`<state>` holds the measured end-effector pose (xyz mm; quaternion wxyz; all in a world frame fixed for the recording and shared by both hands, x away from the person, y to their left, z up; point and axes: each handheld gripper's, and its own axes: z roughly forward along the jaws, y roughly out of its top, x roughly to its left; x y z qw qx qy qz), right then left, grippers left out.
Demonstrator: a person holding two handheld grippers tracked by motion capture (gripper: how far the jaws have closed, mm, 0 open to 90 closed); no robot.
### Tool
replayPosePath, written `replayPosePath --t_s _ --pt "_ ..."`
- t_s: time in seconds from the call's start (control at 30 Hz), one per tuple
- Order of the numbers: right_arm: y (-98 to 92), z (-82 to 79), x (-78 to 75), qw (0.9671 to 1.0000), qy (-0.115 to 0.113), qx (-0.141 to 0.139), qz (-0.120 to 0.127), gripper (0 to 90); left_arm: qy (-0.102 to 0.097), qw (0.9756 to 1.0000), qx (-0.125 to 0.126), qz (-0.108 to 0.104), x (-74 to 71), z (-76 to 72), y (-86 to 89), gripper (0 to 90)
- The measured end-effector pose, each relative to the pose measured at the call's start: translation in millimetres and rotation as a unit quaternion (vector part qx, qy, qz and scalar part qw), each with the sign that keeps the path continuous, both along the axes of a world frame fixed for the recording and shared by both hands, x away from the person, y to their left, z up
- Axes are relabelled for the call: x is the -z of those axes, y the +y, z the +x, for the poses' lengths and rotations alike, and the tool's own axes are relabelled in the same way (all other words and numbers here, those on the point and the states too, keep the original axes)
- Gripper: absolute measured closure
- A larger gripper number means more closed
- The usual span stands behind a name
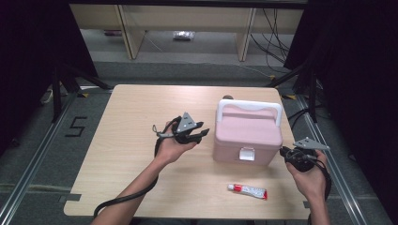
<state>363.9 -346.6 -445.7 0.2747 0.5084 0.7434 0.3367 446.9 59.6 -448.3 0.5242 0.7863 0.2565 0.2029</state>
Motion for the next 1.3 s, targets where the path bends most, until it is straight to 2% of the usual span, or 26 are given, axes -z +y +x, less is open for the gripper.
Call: replayPosePath --t_s 0.03,0.1,0.17,0.2,0.23,0.33,0.37,0.43,0.47,0.6,0.63,0.67,0.73,0.8,0.83,0.87,0.93,0.97,1.03,1.07,1.1,1.13,1.17,1.2,1.23,1.3 --pt "1.3 -2.9 -0.1 0.9999 0.007 0.009 0.010 77.6 0.004 1.0000 -0.002 -0.002 -0.9 -3.3 6.9 52.0" --pt "-2.4 -4.7 -0.7 1.0000 0.002 0.004 -0.004 75.6 0.012 0.9998 -0.013 -0.013 -2.4 -10.6 20.8 46.0" --pt "-1.0 -8.6 -1.4 0.9997 0.013 0.015 0.012 73.7 0.020 0.9993 -0.022 -0.021 -2.8 -15.4 29.5 41.8" --pt "-3.6 -7.7 -1.4 1.0000 0.002 0.003 0.003 72.7 0.022 0.9991 -0.024 -0.026 -2.8 -17.5 33.5 40.2" --pt "-2.7 -9.3 -2.2 0.9999 0.003 0.010 0.003 72.1 0.022 0.9991 -0.024 -0.026 -2.8 -17.5 33.5 39.1" --pt "-2.7 -10.7 -2.2 1.0000 -0.005 0.008 0.000 70.6 0.033 0.9978 -0.031 -0.048 -3.1 -26.6 41.7 36.7" --pt "-0.5 -12.3 -1.9 0.9999 0.003 0.015 0.008 70.1 0.032 0.9976 -0.031 -0.053 -3.3 -28.5 42.4 36.3" --pt "-1.5 -13.0 -2.1 0.9999 -0.008 0.009 -0.005 69.3 0.029 0.9974 -0.029 -0.060 -3.9 -32.7 42.6 36.2" --pt "2.1 -15.2 -1.8 0.9997 0.002 0.021 0.012 69.0 0.028 0.9975 -0.029 -0.059 -4.9 -35.5 42.7 36.2" --pt "2.5 -17.0 -3.0 0.9999 -0.007 0.012 0.000 68.4 0.021 0.9974 -0.015 -0.067 -6.5 -44.9 40.4 37.1" --pt "3.1 -17.7 -3.3 0.9999 -0.003 0.012 0.003 68.4 0.019 0.9977 -0.010 -0.064 -6.9 -47.1 39.7 37.6" --pt "6.8 -20.6 -3.7 0.9995 0.006 0.028 0.015 68.4 0.017 0.9977 -0.005 -0.066 -7.0 -49.0 38.4 38.0" --pt "4.5 -20.5 -4.3 0.9999 -0.008 0.011 -0.006 68.5 0.015 0.9972 0.000 -0.073 -7.2 -52.2 35.6 38.6" --pt "8.2 -24.5 -4.1 0.9998 0.003 0.019 0.009 68.5 0.015 0.9973 0.000 -0.072 -7.3 -54.8 33.3 38.6" --pt "6.6 -25.0 -4.3 0.9999 -0.003 0.011 -0.004 68.5 0.014 0.9972 0.001 -0.074 -6.6 -55.4 32.2 38.6" --pt "6.3 -26.6 -4.7 1.0000 -0.002 0.008 -0.005 68.7 0.015 0.9972 -0.001 -0.073 -5.9 -56.3 31.4 38.9" --pt "8.9 -31.9 -5.7 0.9998 0.006 0.016 0.011 69.1 0.015 0.9973 -0.001 -0.072 -4.7 -56.9 30.8 39.4" --pt "7.3 -33.5 -6.2 1.0000 -0.005 0.005 0.001 69.4 0.017 0.9973 -0.001 -0.071 -2.4 -59.2 29.9 39.8" --pt "11.6 -38.9 -6.8 0.9998 0.006 0.011 0.014 69.9 0.017 0.9972 0.001 -0.072 -0.2 -61.8 29.1 40.1" --pt "9.9 -39.6 -7.3 1.0000 -0.004 -0.001 0.001 70.2 0.019 0.9971 0.002 -0.074 1.2 -63.3 28.7 40.3" --pt "13.8 -43.3 -7.3 0.9998 0.007 0.009 0.018 70.9 0.019 0.9971 0.003 -0.073 2.6 -64.8 28.4 40.8" --pt "12.3 -44.3 -7.6 1.0000 -0.004 -0.002 0.003 71.2 0.022 0.9971 0.004 -0.073 3.9 -66.4 27.9 41.0" --pt "15.9 -47.7 -7.2 0.9998 0.005 0.006 0.019 71.4 0.023 0.9972 0.006 -0.071 4.7 -68.3 27.4 41.0" --pt "15.7 -48.3 -7.0 0.9999 0.000 -0.004 0.016 71.8 0.023 0.9971 0.007 -0.072 5.2 -70.1 26.8 41.1" --pt "18.6 -51.6 -7.1 0.9995 0.009 0.005 0.029 72.5 0.022 0.9972 0.011 -0.070 5.5 -71.3 26.4 41.3" --pt "18.3 -52.9 -7.7 0.9997 -0.002 -0.008 0.021 73.3 0.022 0.9972 0.013 -0.070 5.8 -73.3 25.5 41.5"
